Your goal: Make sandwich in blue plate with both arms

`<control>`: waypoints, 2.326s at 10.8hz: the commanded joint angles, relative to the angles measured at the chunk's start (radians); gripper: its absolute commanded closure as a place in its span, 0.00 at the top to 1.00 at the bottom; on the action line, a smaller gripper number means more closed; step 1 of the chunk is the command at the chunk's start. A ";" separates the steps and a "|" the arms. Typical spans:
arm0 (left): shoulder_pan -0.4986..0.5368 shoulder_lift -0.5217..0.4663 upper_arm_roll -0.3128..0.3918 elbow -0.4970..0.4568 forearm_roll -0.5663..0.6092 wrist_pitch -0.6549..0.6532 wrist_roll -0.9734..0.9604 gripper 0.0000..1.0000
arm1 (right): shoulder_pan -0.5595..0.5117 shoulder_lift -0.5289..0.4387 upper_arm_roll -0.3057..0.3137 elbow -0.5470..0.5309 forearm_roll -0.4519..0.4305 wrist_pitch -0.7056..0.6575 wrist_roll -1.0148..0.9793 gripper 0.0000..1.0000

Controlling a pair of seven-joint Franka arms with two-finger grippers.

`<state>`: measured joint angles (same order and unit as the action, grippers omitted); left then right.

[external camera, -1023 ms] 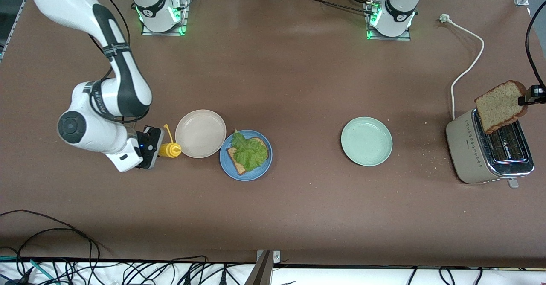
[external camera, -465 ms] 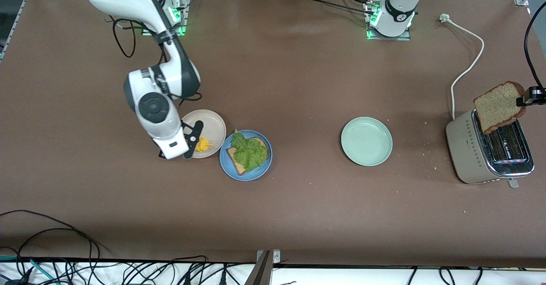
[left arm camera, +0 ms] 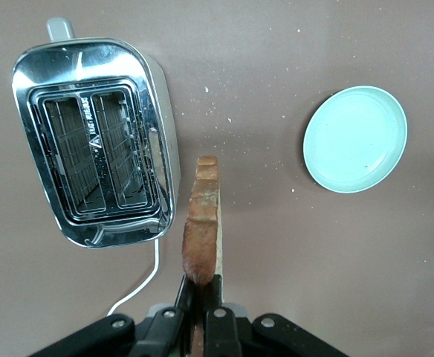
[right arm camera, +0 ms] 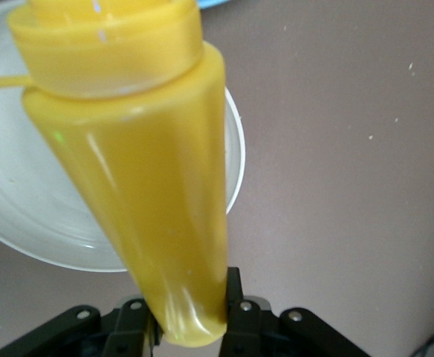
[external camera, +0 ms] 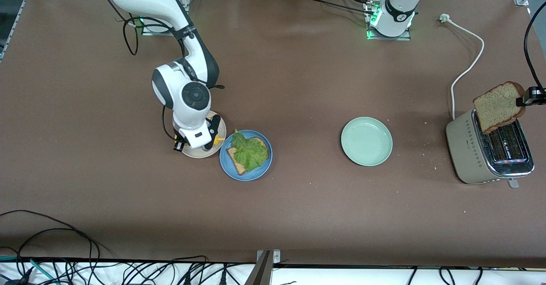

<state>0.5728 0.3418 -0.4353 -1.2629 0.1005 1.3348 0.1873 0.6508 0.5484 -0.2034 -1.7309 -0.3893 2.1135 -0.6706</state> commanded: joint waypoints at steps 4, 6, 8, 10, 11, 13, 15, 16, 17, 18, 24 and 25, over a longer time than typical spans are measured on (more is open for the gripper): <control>0.001 -0.003 0.001 -0.001 -0.025 -0.005 -0.006 0.00 | 0.098 0.047 -0.021 -0.039 -0.186 -0.001 0.230 0.00; -0.001 -0.003 0.001 -0.003 -0.025 -0.005 -0.006 0.00 | 0.110 0.064 -0.021 -0.036 -0.213 -0.001 0.253 0.00; -0.001 -0.003 0.001 -0.003 -0.025 -0.005 -0.006 0.00 | 0.116 0.073 -0.021 -0.035 -0.256 -0.007 0.302 0.00; -0.001 -0.003 0.001 -0.004 -0.025 -0.005 -0.006 0.00 | 0.121 0.074 -0.021 -0.035 -0.261 -0.015 0.309 0.00; -0.001 -0.001 0.001 -0.004 -0.025 -0.005 -0.006 0.00 | 0.121 0.074 -0.021 -0.035 -0.261 -0.015 0.310 0.00; 0.001 -0.001 0.001 -0.007 -0.025 -0.005 -0.005 0.00 | 0.110 0.070 -0.019 -0.030 -0.261 -0.015 0.306 0.00; 0.001 0.000 0.001 -0.007 -0.025 -0.005 -0.005 0.00 | -0.027 0.013 0.059 -0.032 -0.238 -0.006 0.277 0.00; 0.001 0.002 0.001 -0.007 -0.025 -0.005 -0.005 0.00 | -0.133 -0.017 0.156 -0.032 -0.206 -0.007 0.247 0.00; -0.002 0.000 0.001 -0.007 -0.027 -0.005 -0.006 0.00 | -0.237 -0.036 0.242 -0.032 -0.153 -0.013 0.218 0.00; -0.017 0.000 0.000 -0.007 -0.027 -0.005 -0.011 0.00 | -0.308 -0.053 0.296 -0.033 -0.099 -0.015 0.169 0.00; -0.186 0.003 -0.003 -0.035 -0.194 -0.002 -0.395 0.00 | -0.625 -0.058 0.452 -0.013 0.291 -0.013 -0.271 0.00; -0.223 0.009 -0.003 -0.038 -0.221 0.000 -0.461 0.00 | -0.652 -0.053 0.452 -0.010 0.331 -0.013 -0.332 0.00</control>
<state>0.4064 0.3543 -0.4455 -1.2841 -0.0493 1.3326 -0.1414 0.0702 0.4885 0.2181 -1.7499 -0.1539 2.1077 -0.8685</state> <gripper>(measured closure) 0.921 0.661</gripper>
